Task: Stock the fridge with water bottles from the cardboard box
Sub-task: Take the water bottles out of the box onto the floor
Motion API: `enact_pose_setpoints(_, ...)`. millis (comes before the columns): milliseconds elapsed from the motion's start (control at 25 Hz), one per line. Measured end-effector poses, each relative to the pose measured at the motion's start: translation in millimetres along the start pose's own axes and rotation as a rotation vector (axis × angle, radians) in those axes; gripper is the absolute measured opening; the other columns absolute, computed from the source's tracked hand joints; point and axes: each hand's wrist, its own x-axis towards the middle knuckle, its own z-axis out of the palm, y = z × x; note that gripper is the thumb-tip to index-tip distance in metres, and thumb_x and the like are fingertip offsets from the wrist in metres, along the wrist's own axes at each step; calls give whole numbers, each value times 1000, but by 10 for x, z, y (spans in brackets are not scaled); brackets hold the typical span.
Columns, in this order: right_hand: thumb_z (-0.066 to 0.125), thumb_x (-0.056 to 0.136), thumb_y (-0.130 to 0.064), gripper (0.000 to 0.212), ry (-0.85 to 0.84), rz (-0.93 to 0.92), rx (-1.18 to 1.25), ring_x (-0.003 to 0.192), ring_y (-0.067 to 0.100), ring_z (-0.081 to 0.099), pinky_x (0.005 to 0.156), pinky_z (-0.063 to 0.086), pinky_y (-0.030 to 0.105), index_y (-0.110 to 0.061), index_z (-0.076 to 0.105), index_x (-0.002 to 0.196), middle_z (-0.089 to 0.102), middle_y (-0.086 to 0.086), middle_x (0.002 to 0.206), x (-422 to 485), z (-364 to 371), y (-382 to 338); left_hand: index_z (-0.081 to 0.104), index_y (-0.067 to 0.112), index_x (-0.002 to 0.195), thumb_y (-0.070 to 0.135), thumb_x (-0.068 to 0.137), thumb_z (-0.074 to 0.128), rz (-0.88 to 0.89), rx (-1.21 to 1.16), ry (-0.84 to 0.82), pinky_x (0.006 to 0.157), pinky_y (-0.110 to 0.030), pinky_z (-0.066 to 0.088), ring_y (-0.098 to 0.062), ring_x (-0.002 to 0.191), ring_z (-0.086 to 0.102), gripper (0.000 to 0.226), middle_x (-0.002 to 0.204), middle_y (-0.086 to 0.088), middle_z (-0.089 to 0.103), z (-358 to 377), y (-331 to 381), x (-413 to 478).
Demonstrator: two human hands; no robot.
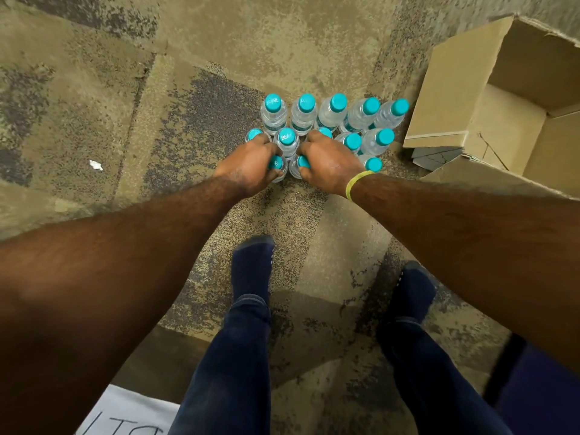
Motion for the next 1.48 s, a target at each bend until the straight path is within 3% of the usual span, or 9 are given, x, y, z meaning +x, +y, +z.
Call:
enact_pose_setpoints(240,64,87,-24,40,11,15,8,101,30,58,83,50,40,-7,57,123,53,11,118,-103,-84,13,57,12,127,27,86,72,-46,4,2,88,-37,54,-22,101,61,46,120,-6,57,-72,27,-70)
enact_pose_setpoints(480,58,91,-32,47,38,94,44,111,31,55,87,49,43,-9,50,132,52,12,128,-564,-291,59,56,14,125,41,91,61,-14,100,38,82,-40,53,-23,102,59,43,126,-6,54,-340,247,-267)
enact_pose_setpoints(600,56,92,-37,49,43,177,65,118,29,50,94,48,44,-11,48,134,51,11,130,-909,-371,234,53,17,130,46,90,60,10,165,18,89,-39,51,-22,110,56,50,129,-5,54,-477,408,-358)
enact_pose_setpoints(680,57,91,-39,55,36,234,46,122,30,47,99,45,44,-12,45,137,48,12,135,-1125,-425,377,45,18,138,54,89,57,15,225,-38,102,-42,44,-23,124,49,63,141,-6,48,-555,550,-367)
enact_pose_setpoints(800,59,87,-46,71,42,337,11,134,30,37,109,36,45,-16,33,146,35,13,150,-1460,-581,555,24,19,151,67,87,46,36,347,-123,118,-47,23,-25,146,23,83,159,-6,23,-735,848,-333)
enact_pose_setpoints(1000,54,84,-63,93,109,465,43,149,31,9,120,7,52,-23,10,156,6,10,163,-2102,-1099,625,0,19,156,81,84,23,143,488,-118,120,-52,2,-25,150,-6,97,164,-7,-6,-1247,1571,-442)
enact_pose_setpoints(1160,41,81,-77,100,168,555,54,151,30,-4,118,0,58,-26,-3,156,-13,8,163,-2715,-1805,466,-2,19,156,85,78,4,282,568,6,118,-57,-1,-28,150,-6,103,163,-11,-7,-1908,2195,-736)
enact_pose_setpoints(1360,31,78,-85,104,235,662,55,150,30,-11,116,-6,60,-29,-11,154,-22,9,161,-3560,-2697,119,-10,19,154,88,76,-2,405,658,41,117,-58,-6,-30,148,-17,103,161,-12,-17,-2833,2909,-1218)
enact_pose_setpoints(1480,31,78,-85,105,278,745,68,150,31,-14,116,-8,61,-29,-15,153,-23,10,161,-4080,-3108,-85,3,18,155,88,77,0,517,666,72,117,-59,-3,-31,150,-7,104,163,-13,-6,-3311,3232,-1484)
